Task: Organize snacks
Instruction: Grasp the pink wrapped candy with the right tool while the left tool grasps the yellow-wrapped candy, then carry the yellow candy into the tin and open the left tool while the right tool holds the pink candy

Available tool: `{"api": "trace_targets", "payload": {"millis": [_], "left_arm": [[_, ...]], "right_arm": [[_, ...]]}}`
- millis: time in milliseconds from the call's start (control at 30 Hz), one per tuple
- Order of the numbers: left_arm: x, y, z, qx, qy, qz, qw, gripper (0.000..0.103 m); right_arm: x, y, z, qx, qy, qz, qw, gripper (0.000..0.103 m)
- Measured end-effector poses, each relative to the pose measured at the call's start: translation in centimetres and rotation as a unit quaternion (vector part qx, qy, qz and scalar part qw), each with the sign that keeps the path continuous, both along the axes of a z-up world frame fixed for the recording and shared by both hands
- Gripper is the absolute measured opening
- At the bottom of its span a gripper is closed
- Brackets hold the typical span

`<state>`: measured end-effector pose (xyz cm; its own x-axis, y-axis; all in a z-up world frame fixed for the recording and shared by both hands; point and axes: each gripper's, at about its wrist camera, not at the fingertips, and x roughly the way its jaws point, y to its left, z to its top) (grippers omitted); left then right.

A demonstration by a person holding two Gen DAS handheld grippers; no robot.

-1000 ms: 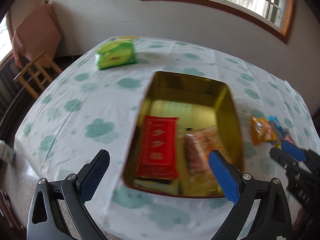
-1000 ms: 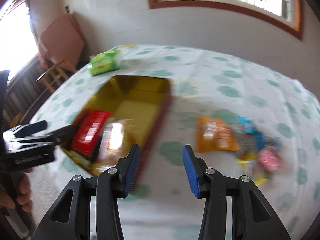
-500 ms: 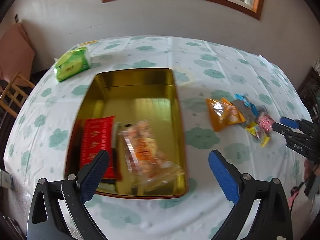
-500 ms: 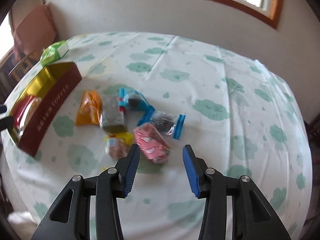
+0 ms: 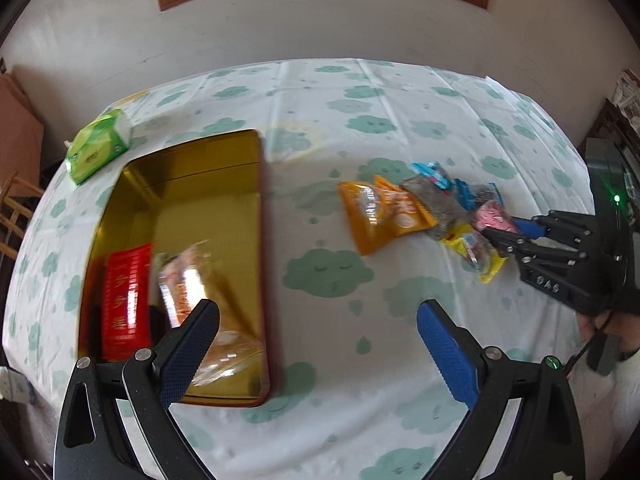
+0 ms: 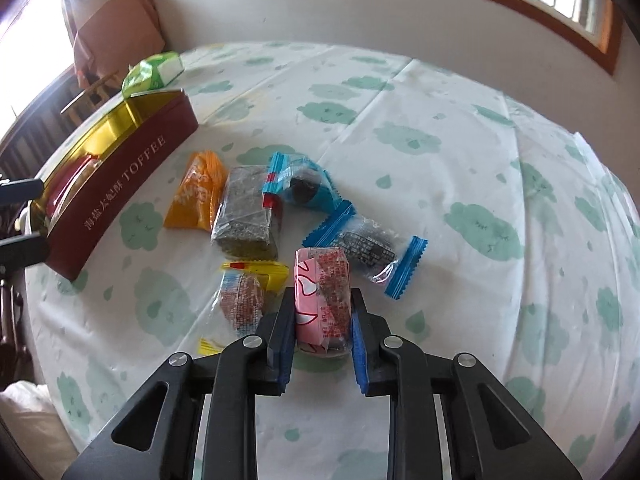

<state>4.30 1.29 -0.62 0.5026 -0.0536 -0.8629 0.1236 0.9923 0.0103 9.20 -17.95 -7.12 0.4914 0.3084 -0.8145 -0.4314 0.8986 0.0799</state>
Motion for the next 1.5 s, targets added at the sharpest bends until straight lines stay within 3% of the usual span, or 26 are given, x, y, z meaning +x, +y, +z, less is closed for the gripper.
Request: {"api": "trace_targets", "payload": {"millis": [200, 333, 433, 533, 667, 833, 1167, 1267, 1500], "left_arm": [[1.1, -3.3, -1.3, -0.025, 0.018, -0.013, 0.9994, 0.098], [2.0, -5.2, -1.8, -0.046, 0.027, -0.012, 0.9985, 0.096], [2.9, -6.5, -2.1, -0.062, 0.040, -0.006, 0.9972, 0.092], [3.8, -7.8, -2.4, -0.070, 0.054, -0.006, 0.9960, 0.087], [5.1, -9.4, -3.0, -0.081, 0.074, 0.003, 0.9939, 0.069], [6.4, -10.6, -3.8, -0.092, 0.102, 0.012, 0.9904, 0.057], [8.2, -12.4, -5.3, -0.084, 0.140, 0.032, 0.9861, 0.050], [8.3, -12.5, -5.5, -0.080, 0.143, 0.026, 0.9861, 0.037], [8.1, -12.0, -5.7, -0.076, 0.141, 0.016, 0.9870, 0.031]], "right_arm": [[-1.6, -2.0, -0.3, -0.009, -0.039, -0.091, 0.995, 0.025], [-2.3, -4.7, -0.4, -0.019, -0.052, -0.176, 0.983, 0.025], [-2.8, -6.6, -0.6, -0.004, -0.046, -0.205, 0.978, 0.025], [-3.0, -7.6, -0.5, 0.005, -0.044, -0.216, 0.975, 0.025], [-3.3, -8.2, -0.9, 0.021, -0.037, -0.223, 0.974, 0.025], [-3.3, -8.2, -1.0, 0.026, -0.037, -0.223, 0.974, 0.025], [-3.3, -8.4, -1.0, 0.041, -0.034, -0.224, 0.973, 0.025], [-3.3, -8.5, -1.0, 0.041, -0.033, -0.224, 0.973, 0.025], [-3.3, -8.4, -0.9, 0.043, -0.033, -0.225, 0.973, 0.025]]}}
